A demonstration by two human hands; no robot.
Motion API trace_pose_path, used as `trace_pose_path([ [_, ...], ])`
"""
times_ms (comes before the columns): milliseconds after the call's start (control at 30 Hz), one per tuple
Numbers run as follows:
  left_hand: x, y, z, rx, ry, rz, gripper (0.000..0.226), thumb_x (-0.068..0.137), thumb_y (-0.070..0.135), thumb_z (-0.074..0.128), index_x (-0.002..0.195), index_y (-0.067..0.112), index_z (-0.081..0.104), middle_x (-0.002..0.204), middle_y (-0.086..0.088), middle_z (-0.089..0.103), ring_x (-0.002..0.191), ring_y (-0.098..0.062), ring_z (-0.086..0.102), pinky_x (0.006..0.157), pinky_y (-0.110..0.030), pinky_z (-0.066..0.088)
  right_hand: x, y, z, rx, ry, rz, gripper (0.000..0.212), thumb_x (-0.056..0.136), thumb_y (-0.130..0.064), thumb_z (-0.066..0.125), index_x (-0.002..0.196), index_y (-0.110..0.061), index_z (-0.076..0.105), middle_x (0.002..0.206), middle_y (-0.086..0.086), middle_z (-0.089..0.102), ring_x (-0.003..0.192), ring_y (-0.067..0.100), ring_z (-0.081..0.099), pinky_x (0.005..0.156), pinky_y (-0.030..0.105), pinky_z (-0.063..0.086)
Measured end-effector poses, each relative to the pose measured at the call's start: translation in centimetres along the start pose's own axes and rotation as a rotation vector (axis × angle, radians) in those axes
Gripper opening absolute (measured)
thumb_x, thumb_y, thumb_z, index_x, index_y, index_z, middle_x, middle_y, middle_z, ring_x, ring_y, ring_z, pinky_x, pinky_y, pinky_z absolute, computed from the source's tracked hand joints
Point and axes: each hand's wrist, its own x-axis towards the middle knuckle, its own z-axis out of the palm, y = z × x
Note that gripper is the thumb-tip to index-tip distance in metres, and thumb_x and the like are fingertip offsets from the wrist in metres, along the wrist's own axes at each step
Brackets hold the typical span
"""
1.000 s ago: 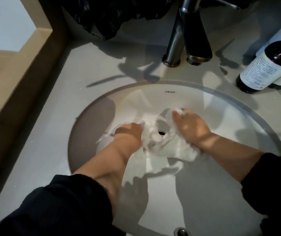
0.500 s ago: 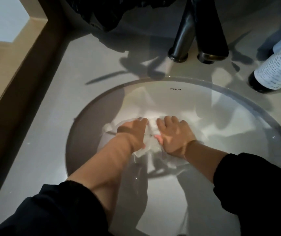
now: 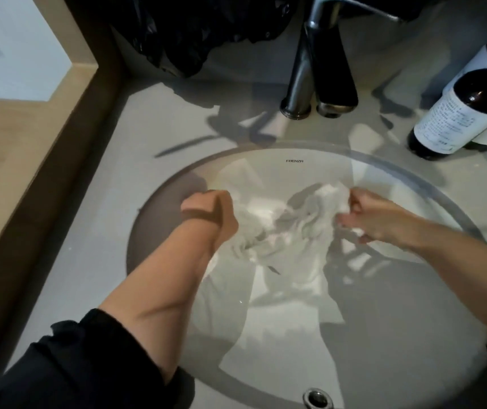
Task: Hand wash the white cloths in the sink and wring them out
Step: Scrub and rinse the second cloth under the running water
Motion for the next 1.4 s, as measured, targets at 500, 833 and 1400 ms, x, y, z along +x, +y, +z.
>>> trace_pose_path([
  [500, 0.5, 0.8, 6.5, 0.333, 0.053, 0.575, 0.065, 0.083, 0.065, 0.051, 0.136, 0.03, 0.038, 0.139, 0.003, 0.035, 0.128, -0.023, 0.031, 0.103, -0.043, 0.027, 1.5, -3.3, 4.6, -0.001, 0.198, -0.142, 0.044, 0.092, -0.02, 0.06, 0.131, -0.007, 0.044, 0.085, 0.002, 0.052, 0.085, 0.028, 0.053, 0.063, 0.02, 0.03],
  [833, 1.3, 0.4, 5.4, 0.182, 0.123, 0.417, 0.076, 0.068, 0.07, 0.064, 0.125, 0.021, 0.05, 0.124, 0.002, 0.044, 0.118, -0.019, 0.037, 0.098, -0.031, 0.028, -0.4, -1.3, 10.6, -0.903, 0.034, -0.501, 0.046, 0.081, -0.046, 0.034, 0.096, -0.011, 0.06, 0.095, 0.017, 0.061, 0.078, 0.034, 0.057, 0.054, 0.037, 0.049],
  [1400, 1.3, 1.4, 4.2, -0.27, 0.233, 0.213, 0.034, 0.079, 0.027, 0.064, 0.113, 0.022, 0.058, 0.108, -0.004, 0.056, 0.106, -0.026, 0.054, 0.086, -0.026, 0.04, 2.5, -2.7, 4.6, 0.127, 0.275, -0.197, 0.013, 0.094, -0.022, 0.043, 0.089, -0.015, 0.053, 0.078, 0.012, 0.059, 0.073, 0.033, 0.058, 0.056, 0.031, 0.04],
])
